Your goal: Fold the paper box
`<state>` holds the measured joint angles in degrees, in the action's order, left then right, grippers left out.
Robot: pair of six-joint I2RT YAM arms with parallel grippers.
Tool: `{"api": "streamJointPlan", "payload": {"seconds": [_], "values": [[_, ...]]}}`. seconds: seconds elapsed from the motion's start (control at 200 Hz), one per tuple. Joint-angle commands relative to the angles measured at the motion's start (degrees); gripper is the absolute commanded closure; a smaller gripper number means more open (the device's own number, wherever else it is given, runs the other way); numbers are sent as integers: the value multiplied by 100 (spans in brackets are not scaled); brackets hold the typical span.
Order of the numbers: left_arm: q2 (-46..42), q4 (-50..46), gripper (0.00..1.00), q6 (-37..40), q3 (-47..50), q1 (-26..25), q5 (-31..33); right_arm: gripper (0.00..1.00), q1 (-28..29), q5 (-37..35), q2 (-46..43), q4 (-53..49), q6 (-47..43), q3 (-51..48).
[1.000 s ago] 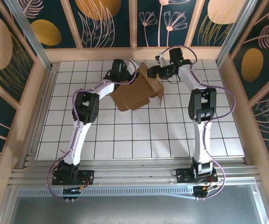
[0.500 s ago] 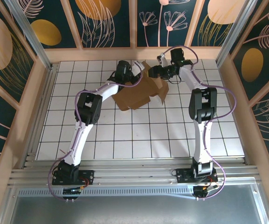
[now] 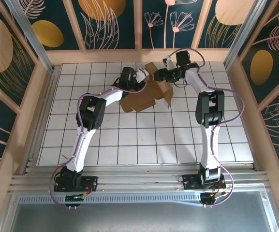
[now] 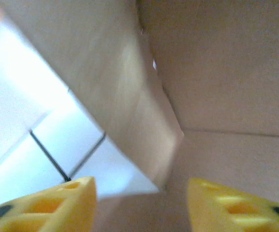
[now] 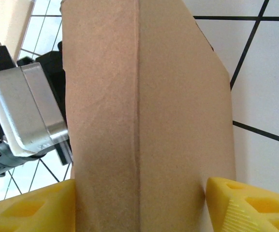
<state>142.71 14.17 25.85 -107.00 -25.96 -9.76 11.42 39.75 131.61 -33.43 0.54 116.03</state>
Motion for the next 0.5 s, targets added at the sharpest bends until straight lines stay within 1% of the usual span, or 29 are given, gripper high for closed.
{"api": "streamJointPlan", "payload": {"seconds": [0.0, 0.085, 0.115, 0.16, 0.22, 0.3, 0.35, 0.38, 0.43, 0.496], "values": [[-897, 529, 43, -576, 664, -46, 138, 28, 33, -307, -358, -93, -11, -173], [-1523, 956, 41, -847, 1381, -20, 193, 22, 42, -338, -580, 157, 126, -283], [-1742, 1079, 39, -1021, 1592, 8, 191, 15, 39, -394, -673, 232, 192, -330], [-2013, 1128, 37, -1470, 1736, 73, 230, 9, 49, -491, -827, 405, 272, -413], [-2228, 763, 36, -2246, 1555, 182, 226, 1, 49, -650, -1103, 715, 421, -643], [-2167, -117, 35, -3226, 821, 288, 262, 1, 57, -983, -1550, 1218, 678, -1091], [-2020, -835, 35, -3499, 213, 288, 290, 1, 67, -1314, -1856, 1540, 831, -1468], [-1959, -1131, 34, -3604, -75, 291, 250, 1, 91, -1709, -2040, 1693, 882, -1685], [-2000, -1289, 32, -3793, -196, 293, 243, 1, 173, -2194, -2349, 1934, 896, -2094], [-2312, -1225, 29, -4035, 84, 288, 250, 1, 379, -2941, -2728, 2177, 725, -2542]]}}
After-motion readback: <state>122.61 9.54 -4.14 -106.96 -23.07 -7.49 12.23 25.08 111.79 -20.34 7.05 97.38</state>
